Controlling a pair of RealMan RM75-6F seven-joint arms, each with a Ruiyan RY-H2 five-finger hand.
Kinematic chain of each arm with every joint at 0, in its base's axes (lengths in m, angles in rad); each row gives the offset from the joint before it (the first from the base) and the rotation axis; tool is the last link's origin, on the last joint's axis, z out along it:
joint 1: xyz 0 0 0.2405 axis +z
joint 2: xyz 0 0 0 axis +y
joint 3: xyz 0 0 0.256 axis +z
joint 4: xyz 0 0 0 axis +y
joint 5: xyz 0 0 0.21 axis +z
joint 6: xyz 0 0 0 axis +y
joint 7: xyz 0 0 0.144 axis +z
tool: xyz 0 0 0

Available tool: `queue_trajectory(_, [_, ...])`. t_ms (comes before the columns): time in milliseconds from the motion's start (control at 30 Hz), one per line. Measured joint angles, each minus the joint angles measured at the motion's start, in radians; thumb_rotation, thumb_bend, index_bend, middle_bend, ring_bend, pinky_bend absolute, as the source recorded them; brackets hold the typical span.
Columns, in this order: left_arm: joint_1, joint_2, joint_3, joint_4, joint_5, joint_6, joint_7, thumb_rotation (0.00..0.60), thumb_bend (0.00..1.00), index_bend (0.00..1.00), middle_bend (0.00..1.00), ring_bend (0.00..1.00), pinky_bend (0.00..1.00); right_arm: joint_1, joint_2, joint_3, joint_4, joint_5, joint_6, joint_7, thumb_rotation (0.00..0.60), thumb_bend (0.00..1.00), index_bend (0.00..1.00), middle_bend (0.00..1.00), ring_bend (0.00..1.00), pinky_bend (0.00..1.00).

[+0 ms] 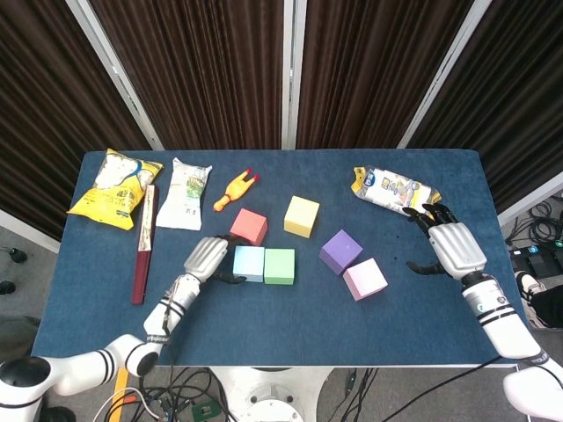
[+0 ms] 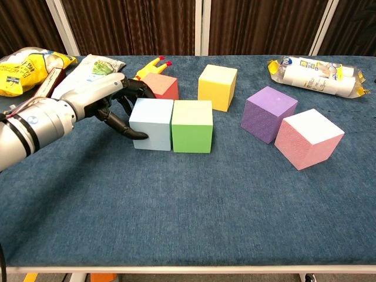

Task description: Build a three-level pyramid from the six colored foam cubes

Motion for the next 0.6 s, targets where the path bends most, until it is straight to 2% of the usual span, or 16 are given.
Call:
queue_trajectory(100, [-0.004, 0.005, 0.001, -0.004, 0.0, -0.007, 0.0, 0.6, 0.15, 0.29, 0.33, 0.34, 0.37, -0.003, 0.001, -0.001, -0.001, -0.002, 0.003, 0.0, 0.6, 0.1, 0.11, 0.23, 0.06, 0.06])
queue_trajectory(600, [0.012, 0.009, 0.025, -0.045, 0.008, 0.003, 0.028, 0.6, 0.14, 0.22, 0.26, 0.34, 0.37, -0.007, -0.004, 0.0, 0.003, -0.007, 0.005, 0.007, 0.6, 0.1, 0.11, 0.23, 0.06, 0.06])
